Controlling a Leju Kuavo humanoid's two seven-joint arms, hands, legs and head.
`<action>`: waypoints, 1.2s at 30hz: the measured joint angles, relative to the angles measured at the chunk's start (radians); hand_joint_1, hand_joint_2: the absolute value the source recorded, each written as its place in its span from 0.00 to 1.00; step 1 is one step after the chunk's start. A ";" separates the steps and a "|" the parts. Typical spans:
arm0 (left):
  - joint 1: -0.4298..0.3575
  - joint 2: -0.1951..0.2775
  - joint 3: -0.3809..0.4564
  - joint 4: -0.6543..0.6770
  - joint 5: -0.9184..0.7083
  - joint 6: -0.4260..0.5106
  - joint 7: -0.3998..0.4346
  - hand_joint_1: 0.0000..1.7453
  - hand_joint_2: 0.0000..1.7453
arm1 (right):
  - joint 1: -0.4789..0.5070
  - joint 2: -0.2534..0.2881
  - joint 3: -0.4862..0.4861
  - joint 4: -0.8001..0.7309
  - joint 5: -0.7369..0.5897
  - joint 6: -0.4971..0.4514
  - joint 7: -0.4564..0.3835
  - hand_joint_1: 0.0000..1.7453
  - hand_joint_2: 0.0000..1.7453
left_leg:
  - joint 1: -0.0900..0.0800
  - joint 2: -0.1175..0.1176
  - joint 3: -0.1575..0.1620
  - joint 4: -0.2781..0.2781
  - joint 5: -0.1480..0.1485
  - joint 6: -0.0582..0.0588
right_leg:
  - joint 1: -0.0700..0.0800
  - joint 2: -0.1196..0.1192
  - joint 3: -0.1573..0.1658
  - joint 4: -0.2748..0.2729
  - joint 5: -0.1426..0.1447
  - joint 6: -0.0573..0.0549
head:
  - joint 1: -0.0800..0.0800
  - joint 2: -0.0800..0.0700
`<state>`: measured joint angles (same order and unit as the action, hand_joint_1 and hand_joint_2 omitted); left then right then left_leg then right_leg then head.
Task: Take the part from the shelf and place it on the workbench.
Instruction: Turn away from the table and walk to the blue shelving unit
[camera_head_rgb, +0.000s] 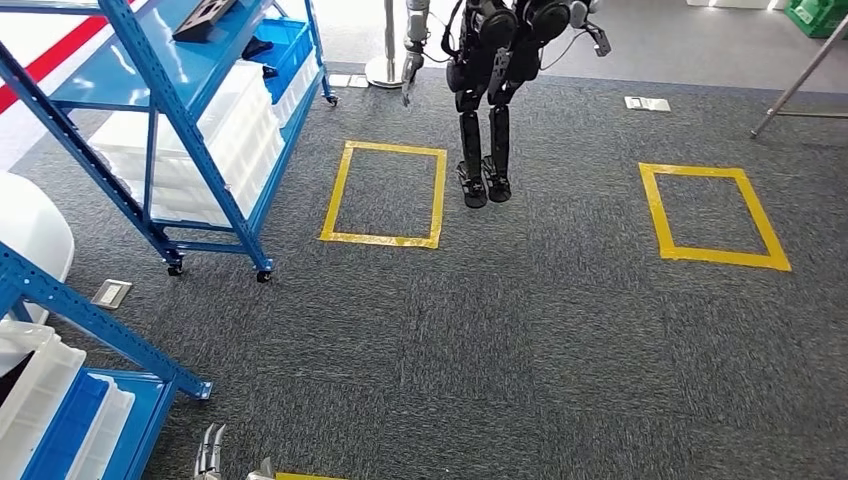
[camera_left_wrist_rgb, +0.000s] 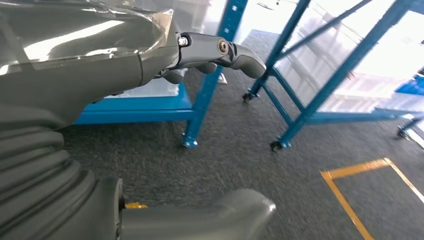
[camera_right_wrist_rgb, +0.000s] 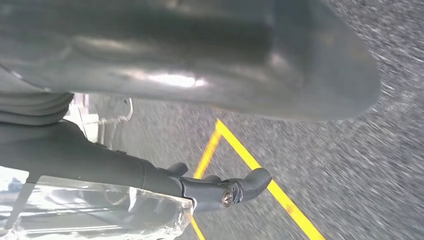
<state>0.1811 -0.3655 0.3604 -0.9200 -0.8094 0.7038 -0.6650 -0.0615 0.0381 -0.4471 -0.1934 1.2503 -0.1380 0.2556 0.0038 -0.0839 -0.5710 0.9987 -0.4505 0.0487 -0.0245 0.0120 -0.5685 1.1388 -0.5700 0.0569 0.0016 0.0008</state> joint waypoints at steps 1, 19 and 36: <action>-0.001 0.000 0.006 0.001 -0.001 0.000 0.001 0.00 0.00 | -0.001 0.000 0.000 0.000 0.000 0.001 0.000 0.00 0.00 | -0.001 -0.013 -0.002 0.005 -0.001 -0.006 | -0.002 0.021 0.028 -0.063 0.025 0.007 | 0.002 0.000; -0.095 -0.003 -0.036 0.305 0.080 -0.001 0.276 0.00 0.00 | -0.006 0.000 0.002 0.000 -0.056 0.001 0.005 0.00 0.00 | -0.029 0.168 -0.010 0.034 -0.031 0.005 | 0.030 -0.132 0.070 -0.130 0.038 -0.055 | -0.011 0.000; -0.139 -0.001 -0.008 0.459 0.085 -0.001 0.279 0.00 0.00 | 0.004 -0.003 -0.026 -0.001 -0.068 -0.005 0.012 0.00 0.00 | 0.005 -0.048 -0.017 0.017 -0.006 -0.027 | -0.016 0.038 0.047 -0.125 0.054 -0.005 | -0.006 0.000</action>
<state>0.0426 -0.3665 0.3529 -0.4607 -0.7243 0.7031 -0.3856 -0.0573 0.0354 -0.4730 -0.1942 1.1825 -0.1431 0.2678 0.0090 -0.1316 -0.5878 1.0160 -0.4564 0.0212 -0.0408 0.0498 -0.5210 1.0136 -0.5164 0.0515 -0.0048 0.0008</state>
